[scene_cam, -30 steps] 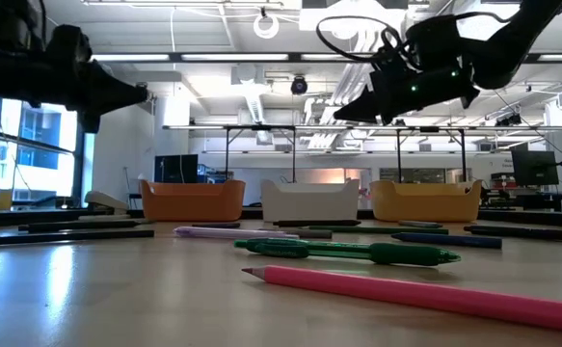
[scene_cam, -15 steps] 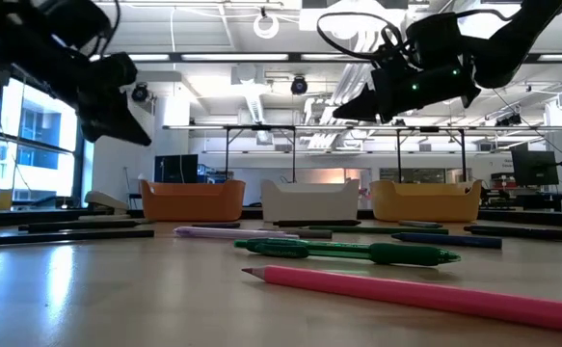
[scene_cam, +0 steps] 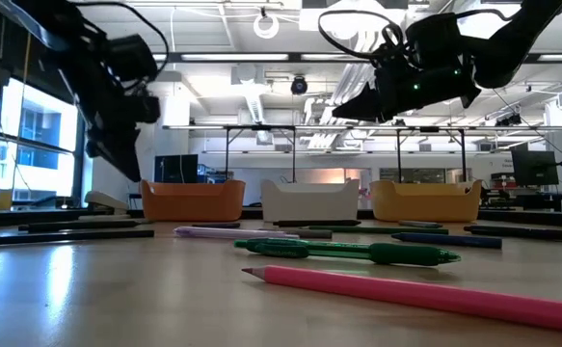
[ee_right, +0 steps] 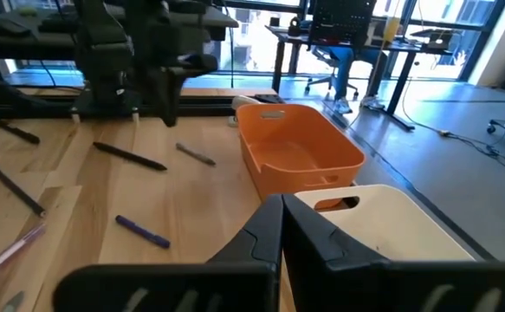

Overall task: Sort crayons/erasers/pens/pencils in bins
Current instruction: Put the top left gray crayon into the yellow bin

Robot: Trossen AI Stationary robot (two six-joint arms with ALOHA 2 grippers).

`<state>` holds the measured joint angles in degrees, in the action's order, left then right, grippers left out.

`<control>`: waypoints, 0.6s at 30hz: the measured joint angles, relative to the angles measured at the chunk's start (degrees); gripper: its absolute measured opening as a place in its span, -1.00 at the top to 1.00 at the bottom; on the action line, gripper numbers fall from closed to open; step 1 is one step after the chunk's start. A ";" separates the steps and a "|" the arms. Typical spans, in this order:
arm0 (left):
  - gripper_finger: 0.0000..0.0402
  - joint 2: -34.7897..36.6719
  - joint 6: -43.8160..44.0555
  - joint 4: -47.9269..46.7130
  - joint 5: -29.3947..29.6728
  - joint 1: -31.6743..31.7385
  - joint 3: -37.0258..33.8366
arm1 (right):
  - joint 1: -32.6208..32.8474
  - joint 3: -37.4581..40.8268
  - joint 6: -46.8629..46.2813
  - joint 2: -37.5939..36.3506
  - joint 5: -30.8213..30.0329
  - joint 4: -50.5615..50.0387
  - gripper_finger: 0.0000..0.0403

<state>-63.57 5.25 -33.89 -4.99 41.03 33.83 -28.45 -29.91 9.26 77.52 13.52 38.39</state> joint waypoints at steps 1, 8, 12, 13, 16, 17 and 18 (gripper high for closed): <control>1.00 -1.60 -0.49 -0.02 1.13 0.63 0.50 | 0.02 0.00 0.00 0.00 0.00 0.00 1.00; 0.84 -11.40 -4.67 -0.13 2.53 4.73 3.90 | 0.02 0.00 0.22 0.00 0.13 -0.02 1.00; 0.62 -15.13 -4.95 -0.59 0.46 5.94 4.63 | 0.00 0.00 0.22 0.00 0.15 -0.02 1.00; 0.57 -15.87 -4.95 -0.55 0.50 6.08 4.63 | 0.01 0.00 0.24 0.00 0.15 -0.02 1.00; 0.42 -17.67 -4.88 -0.57 0.52 6.65 4.63 | 0.02 0.00 0.85 0.00 0.18 -0.02 1.00; 0.38 -18.10 -4.72 -0.54 0.59 6.86 4.63 | 0.00 0.00 0.87 0.00 0.17 -0.02 1.00; 0.35 -18.53 -4.42 -0.31 0.93 7.03 4.63 | 0.00 0.00 0.89 0.00 0.17 -0.02 1.00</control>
<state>-82.10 0.83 -34.20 -4.06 48.06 38.46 -28.45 -29.91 10.15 77.52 13.69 38.37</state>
